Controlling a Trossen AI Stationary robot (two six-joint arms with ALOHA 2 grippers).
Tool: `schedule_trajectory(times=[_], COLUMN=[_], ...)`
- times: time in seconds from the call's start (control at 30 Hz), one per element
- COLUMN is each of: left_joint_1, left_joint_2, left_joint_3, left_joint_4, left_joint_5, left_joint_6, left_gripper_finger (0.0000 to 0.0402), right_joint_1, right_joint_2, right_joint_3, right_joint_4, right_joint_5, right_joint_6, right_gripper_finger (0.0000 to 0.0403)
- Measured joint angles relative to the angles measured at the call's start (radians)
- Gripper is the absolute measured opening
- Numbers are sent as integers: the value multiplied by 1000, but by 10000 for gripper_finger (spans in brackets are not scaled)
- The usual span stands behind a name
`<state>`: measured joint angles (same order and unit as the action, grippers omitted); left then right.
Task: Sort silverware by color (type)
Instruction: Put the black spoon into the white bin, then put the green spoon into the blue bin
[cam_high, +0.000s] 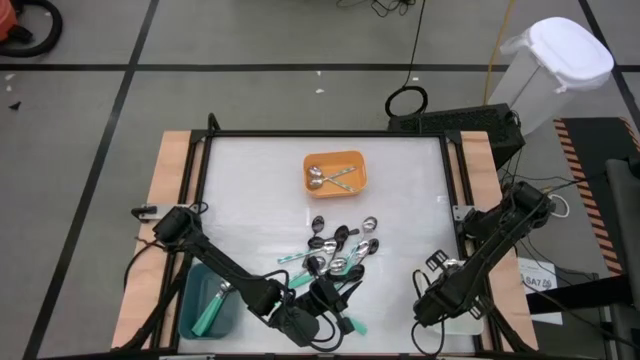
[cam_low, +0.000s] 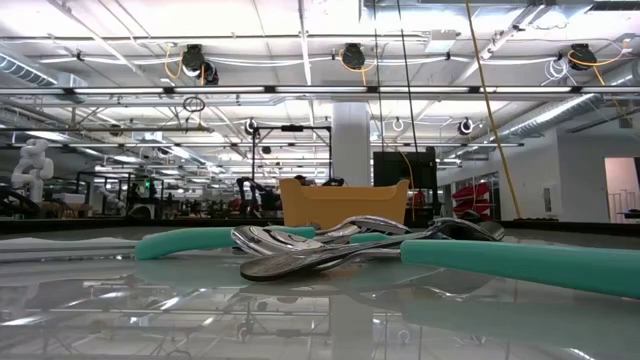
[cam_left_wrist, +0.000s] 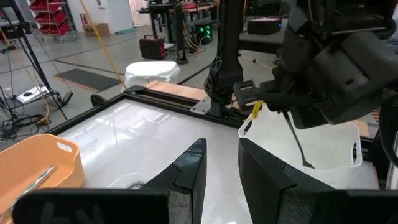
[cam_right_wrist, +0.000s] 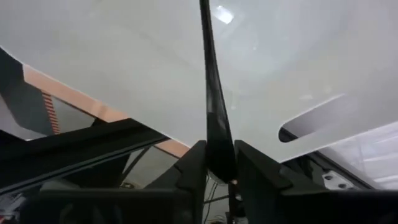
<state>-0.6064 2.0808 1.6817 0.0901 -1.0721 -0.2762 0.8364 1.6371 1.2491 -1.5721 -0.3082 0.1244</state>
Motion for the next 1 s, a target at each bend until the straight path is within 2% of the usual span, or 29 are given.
schedule_trajectory(times=[0.4, 0.7, 0.77, 0.83, 1.0], left_joint_1=[0, 9, 10, 11, 10], left_joint_2=[0, 0, 0, 0, 0], left_joint_3=[0, 0, 0, 0, 0], left_joint_4=[-6, -40, -50, -55, -66], left_joint_5=[0, 0, 0, 0, 0], left_joint_6=[-12, 59, 73, 85, 93], left_gripper_finger=[95, 95, 95, 95, 95], right_joint_1=[0, 3, 5, 16, 60], right_joint_2=[-11, -11, -11, -12, -12], right_joint_3=[1, 55, 83, 106, 121], right_joint_4=[1, 1, 1, 1, 65], right_joint_5=[65, 76, 125, 221, 458], right_joint_6=[68, 300, 362, 409, 409], right_gripper_finger=[163, 156, 150, 146, 140])
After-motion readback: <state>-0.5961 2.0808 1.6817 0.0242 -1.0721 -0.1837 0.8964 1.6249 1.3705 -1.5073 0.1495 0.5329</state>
